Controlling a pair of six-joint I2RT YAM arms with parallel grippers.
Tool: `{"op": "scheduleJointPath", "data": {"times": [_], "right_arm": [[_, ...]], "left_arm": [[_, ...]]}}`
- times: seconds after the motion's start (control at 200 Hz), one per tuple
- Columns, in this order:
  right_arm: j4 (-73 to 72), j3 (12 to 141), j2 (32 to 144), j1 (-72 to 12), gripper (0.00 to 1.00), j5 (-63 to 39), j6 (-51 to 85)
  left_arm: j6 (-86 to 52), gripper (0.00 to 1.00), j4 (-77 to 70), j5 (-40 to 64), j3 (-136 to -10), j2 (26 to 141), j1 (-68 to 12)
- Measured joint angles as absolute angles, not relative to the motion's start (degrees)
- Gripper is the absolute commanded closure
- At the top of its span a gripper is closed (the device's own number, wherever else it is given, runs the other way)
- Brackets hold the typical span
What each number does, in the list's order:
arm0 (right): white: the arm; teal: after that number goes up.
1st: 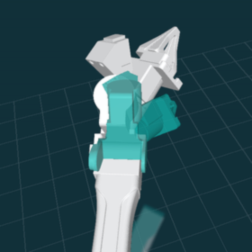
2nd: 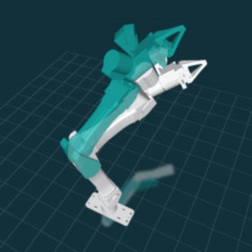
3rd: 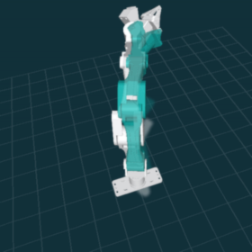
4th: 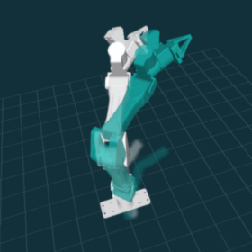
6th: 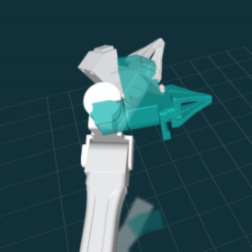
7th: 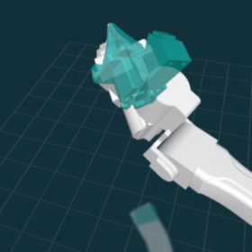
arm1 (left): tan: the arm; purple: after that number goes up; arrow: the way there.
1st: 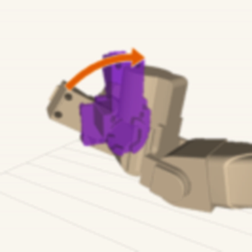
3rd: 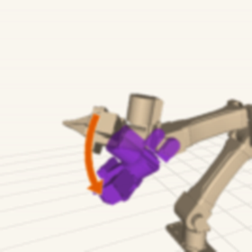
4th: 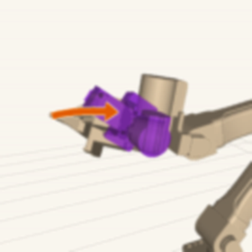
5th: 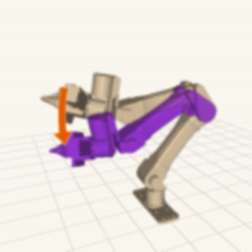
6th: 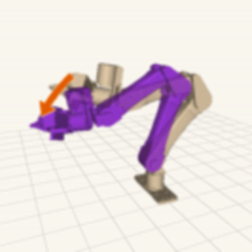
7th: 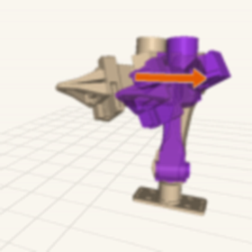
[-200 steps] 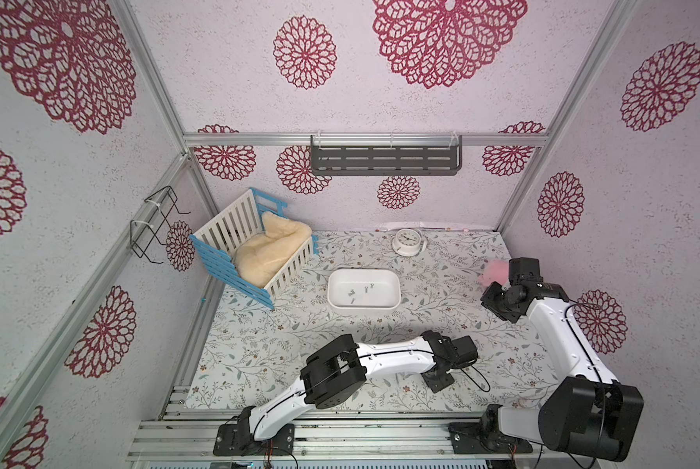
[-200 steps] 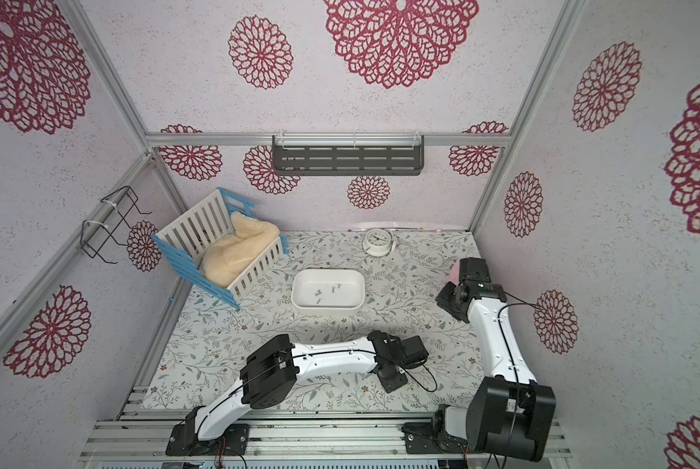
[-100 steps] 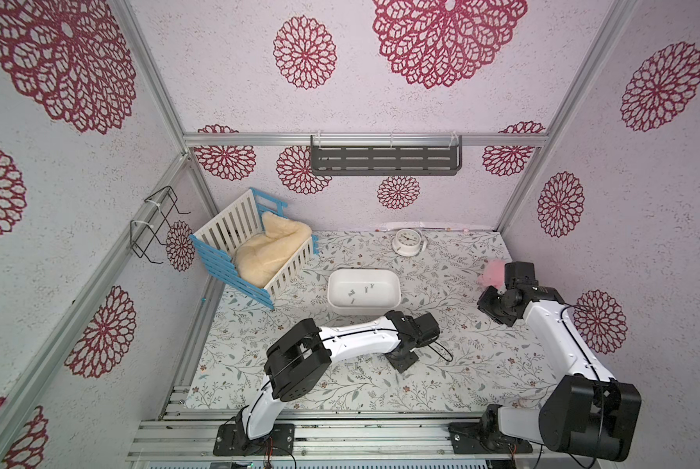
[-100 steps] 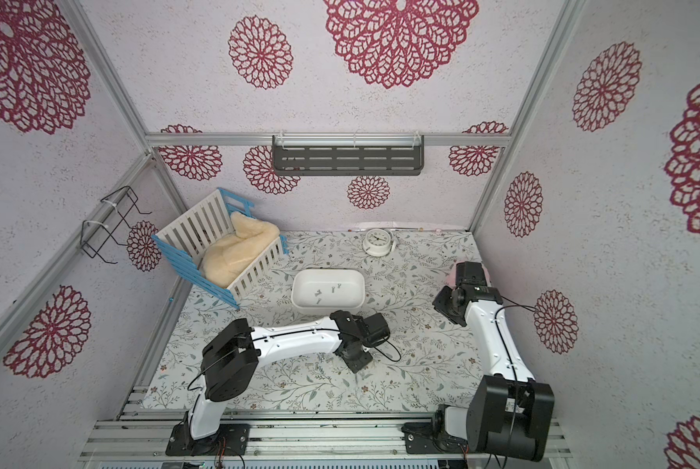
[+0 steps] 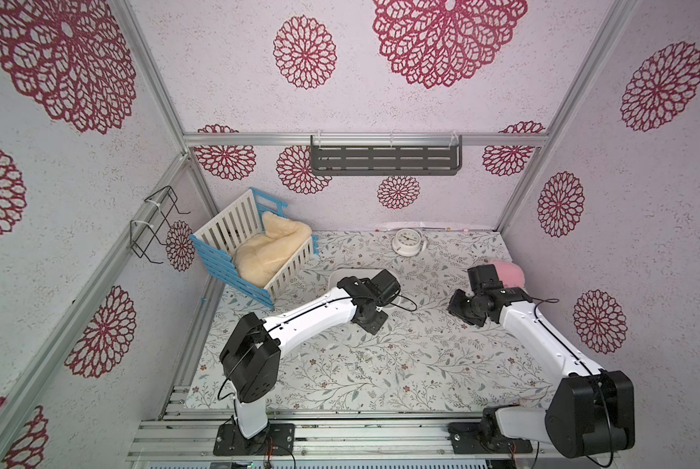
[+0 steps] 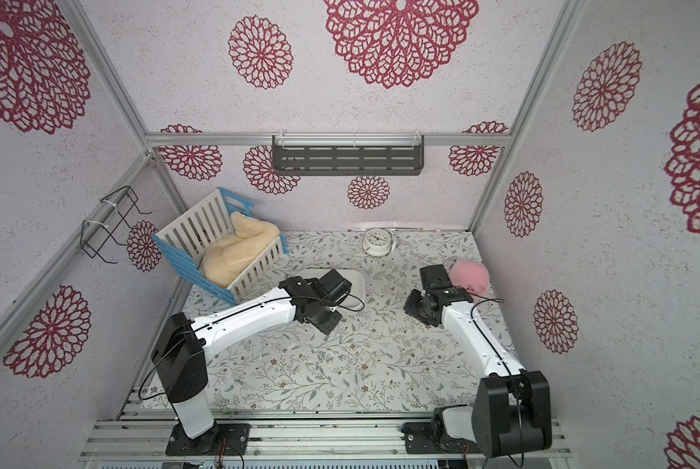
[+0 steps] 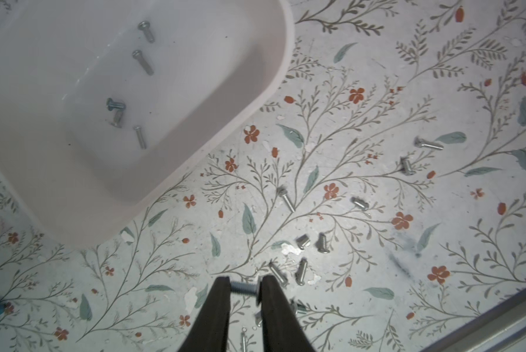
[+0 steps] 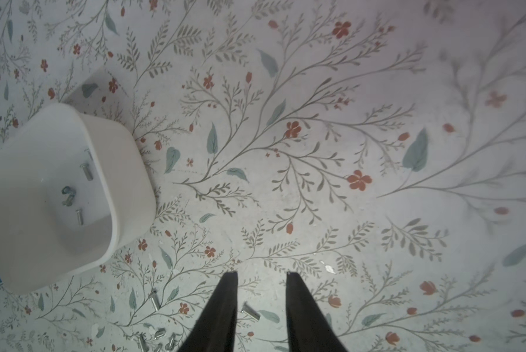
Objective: Put the screws on the desktop into the storage box
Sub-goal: Pick up the screw from the center of the board, then place the screw in the storage box.
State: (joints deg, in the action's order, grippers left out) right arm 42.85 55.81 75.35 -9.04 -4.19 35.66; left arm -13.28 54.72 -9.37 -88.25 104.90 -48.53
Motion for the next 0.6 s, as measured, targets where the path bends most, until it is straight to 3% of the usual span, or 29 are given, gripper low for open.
{"op": "scheduleJointPath", "data": {"times": [0.6], "right_arm": [[38.06,46.17,74.02,-29.98,0.67,-4.45,47.27]], "left_arm": [[-11.94,0.75,56.31,-9.61,-99.22,113.43,-34.81]]}}
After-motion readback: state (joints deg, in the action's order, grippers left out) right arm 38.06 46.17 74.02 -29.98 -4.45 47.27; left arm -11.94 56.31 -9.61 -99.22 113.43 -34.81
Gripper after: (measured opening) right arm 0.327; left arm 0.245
